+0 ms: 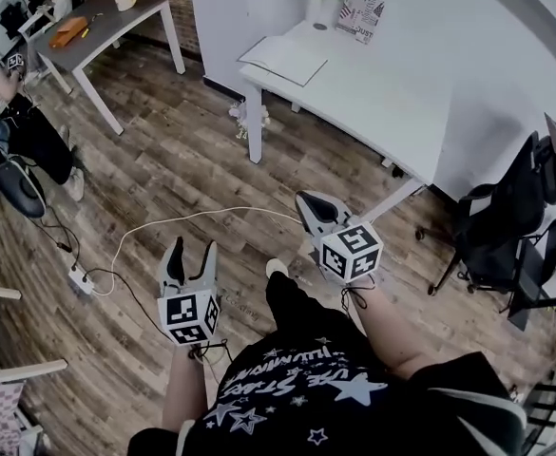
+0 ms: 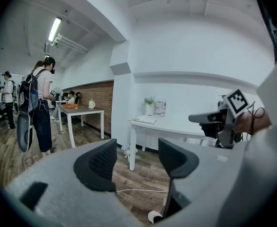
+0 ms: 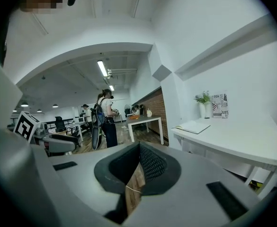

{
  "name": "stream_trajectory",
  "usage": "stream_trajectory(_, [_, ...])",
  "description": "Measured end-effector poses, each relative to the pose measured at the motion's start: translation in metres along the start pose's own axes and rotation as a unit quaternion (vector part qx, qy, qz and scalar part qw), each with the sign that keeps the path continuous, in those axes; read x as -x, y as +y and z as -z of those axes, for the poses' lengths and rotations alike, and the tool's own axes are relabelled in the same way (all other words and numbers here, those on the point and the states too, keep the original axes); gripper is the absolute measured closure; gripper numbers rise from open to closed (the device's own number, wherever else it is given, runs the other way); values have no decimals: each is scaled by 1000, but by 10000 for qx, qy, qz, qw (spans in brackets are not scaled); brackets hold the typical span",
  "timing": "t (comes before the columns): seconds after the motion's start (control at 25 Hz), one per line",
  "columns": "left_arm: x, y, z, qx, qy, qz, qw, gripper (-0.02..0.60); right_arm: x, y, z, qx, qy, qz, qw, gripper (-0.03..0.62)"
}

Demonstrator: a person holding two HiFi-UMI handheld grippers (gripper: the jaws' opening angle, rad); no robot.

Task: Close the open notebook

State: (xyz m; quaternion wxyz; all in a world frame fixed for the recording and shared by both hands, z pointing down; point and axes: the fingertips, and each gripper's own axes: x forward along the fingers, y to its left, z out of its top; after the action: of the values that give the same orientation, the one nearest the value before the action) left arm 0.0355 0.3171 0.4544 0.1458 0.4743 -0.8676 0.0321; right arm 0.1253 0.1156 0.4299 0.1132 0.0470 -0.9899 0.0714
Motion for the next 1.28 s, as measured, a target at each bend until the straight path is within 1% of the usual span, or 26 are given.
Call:
stream_trajectory(0.24, [-87, 11, -21, -140, 142, -150, 9997, 301, -67, -72, -20, -40, 87, -20, 10000, 592])
stream_trajectory(0.44, [-156, 11, -46, -158, 181, -130, 9996, 301, -114, -136, -44, -144, -10, 53, 9999, 592])
stream_trajectory(0.56, [-192, 10, -61, -187, 152, -102, 9997, 301, -137, -165, -55, -203, -78, 63, 9997, 592])
stream_trajectory(0.8, [-251, 3, -79, -42, 168, -51, 9998, 301, -166, -208, -66, -237, -108, -56, 9996, 592])
stream_trajectory(1.0, [-279, -7, -91, 36, 282, 94, 9996, 299, -171, -229, -69, -458, -116, -16, 9989, 592])
stream_trajectory(1.12, [-294, -4, -96, 41, 308, 189, 9993, 299, -172, -237, -65, -540, -122, 90, 9984, 592])
stream_trajectory(1.28, [-322, 3, -100, 118, 315, 405, 9986, 300, -176, -249, -62, -622, -167, 353, 9973, 592])
